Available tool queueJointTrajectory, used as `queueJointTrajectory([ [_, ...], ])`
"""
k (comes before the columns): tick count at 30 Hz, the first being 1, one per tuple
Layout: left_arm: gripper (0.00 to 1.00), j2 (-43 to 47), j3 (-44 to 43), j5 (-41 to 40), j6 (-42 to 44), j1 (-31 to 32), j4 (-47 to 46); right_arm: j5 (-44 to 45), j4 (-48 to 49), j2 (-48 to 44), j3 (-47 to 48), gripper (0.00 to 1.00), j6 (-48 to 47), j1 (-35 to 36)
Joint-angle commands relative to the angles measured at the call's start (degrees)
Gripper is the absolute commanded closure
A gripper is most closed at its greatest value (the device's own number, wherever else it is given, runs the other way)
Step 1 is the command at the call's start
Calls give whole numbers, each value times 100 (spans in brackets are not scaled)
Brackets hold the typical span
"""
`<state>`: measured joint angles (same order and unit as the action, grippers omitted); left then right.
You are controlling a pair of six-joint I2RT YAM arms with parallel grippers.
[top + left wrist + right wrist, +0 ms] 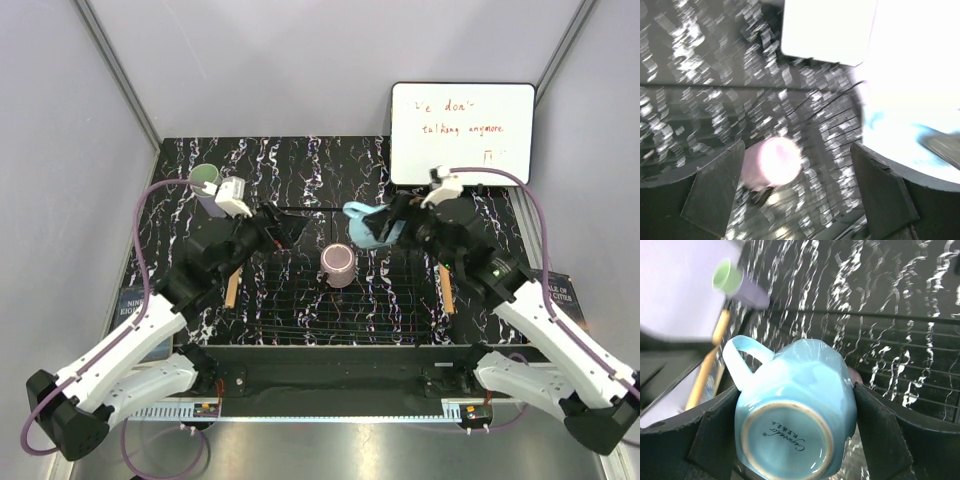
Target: Unload the cups from the dish rack
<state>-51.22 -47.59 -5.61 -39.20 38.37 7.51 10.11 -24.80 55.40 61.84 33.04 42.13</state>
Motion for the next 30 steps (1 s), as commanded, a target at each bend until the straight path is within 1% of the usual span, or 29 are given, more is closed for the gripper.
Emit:
queueJointTrajectory([
  [1,7,437,540,525,-465,21,-1856,-1543,2062,-389,-427,100,773,-1141],
  [2,7,472,689,743,-509,13,-2267,-2295,2380,-372,-706,100,1209,-1389],
  [3,7,499,742,980,-571,13,-2463,-2607,2835,-346,-892,100,1466,-1557],
  [4,7,482,751,1122,-589,21,-2613,-2915,3640,-311,-1085,100,1721,-1872],
  [5,7,447,752,1254,-606,13,-2832,-3397,4005,-206,-1383,100,2185,-2006],
  [6,6,342,699,1481,-632,13,-2886,-3619,4392,-126,-1525,100,2398,-2085],
  [7,7,280,655,1597,-641,13,-2930,-3813,5031,-21,-1631,100,2574,-2182],
  [8,7,192,620,1720,-641,13,-3026,-4119,5333,180,-1780,100,2863,-2252],
  [9,7,122,567,1982,-668,13,-3088,-4244,5606,286,-1825,100,2971,-2262],
  [10,7,-18,550,2098,-685,13,-3150,-4358,6105,383,-1869,100,3067,-2262],
  [11,7,-80,532,2221,-712,13,-3333,-4490,6318,515,-1947,100,3225,-2270],
  [12,6,-142,532,2422,-747,13,-3422,-4535,6477,560,-1974,100,3287,-2279],
  [15,7,-362,514,2660,-817,13,-3686,-4649,6864,665,-2018,100,3367,-2279],
  [19,7,-564,549,2758,-905,13,-3975,-4772,7593,867,-2097,100,3683,-2306],
  [30,7,-871,427,2784,-1010,13,-4240,-5036,8210,1061,-2212,100,4097,-2306],
])
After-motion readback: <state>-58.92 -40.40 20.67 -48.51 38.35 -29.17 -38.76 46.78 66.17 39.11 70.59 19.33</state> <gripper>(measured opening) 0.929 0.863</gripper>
